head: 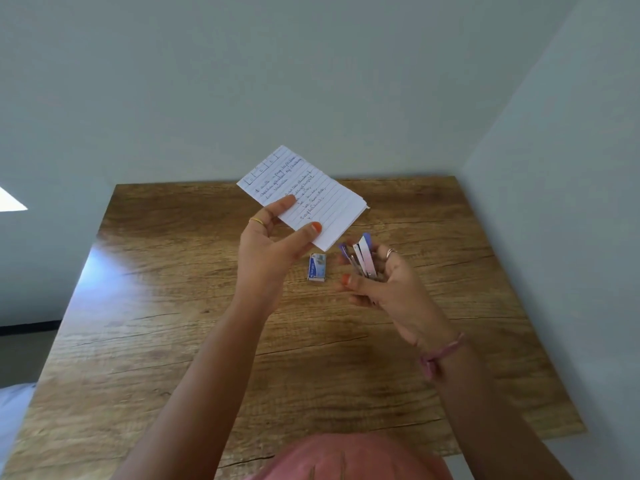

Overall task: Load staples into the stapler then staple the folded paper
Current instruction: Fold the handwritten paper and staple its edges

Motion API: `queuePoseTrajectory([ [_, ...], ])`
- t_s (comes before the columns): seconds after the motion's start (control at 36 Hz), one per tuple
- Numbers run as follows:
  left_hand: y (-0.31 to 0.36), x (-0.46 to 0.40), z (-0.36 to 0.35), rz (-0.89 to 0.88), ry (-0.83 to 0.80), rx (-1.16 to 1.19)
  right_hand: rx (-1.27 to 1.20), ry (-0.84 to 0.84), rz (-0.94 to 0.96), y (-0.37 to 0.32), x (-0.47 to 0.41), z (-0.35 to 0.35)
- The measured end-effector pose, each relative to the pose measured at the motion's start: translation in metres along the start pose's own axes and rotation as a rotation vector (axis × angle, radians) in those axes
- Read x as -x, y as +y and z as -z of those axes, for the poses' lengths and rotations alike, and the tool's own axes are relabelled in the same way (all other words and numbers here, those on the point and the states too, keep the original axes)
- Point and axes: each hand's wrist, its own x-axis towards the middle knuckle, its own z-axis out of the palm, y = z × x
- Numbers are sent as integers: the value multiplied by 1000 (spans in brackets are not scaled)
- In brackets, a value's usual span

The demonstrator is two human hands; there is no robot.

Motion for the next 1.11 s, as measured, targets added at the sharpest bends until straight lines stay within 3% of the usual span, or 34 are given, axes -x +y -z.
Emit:
queuePoseTrajectory([
  [0.22, 4, 6, -7, -119, -5, -323, 102, 38, 73, -9, 5, -12],
  [0.42, 9, 6, -12, -156, -72, -451, -217, -4, -67, -15, 7, -12],
  [0.58, 11, 9, -14, -150, -161, -413, -412, -106, -153, -17, 5, -7],
  [0.92, 13, 8, -9, -148, -264, -371, -452, -159, -235, -18, 1, -5],
  [1.03, 7, 13, -14, -296, -223, -135, -473, -147, -226, -20, 0, -6],
  [1.11, -1, 18, -17, -263, -86, 60, -451, -151, -204, -21, 0, -8],
])
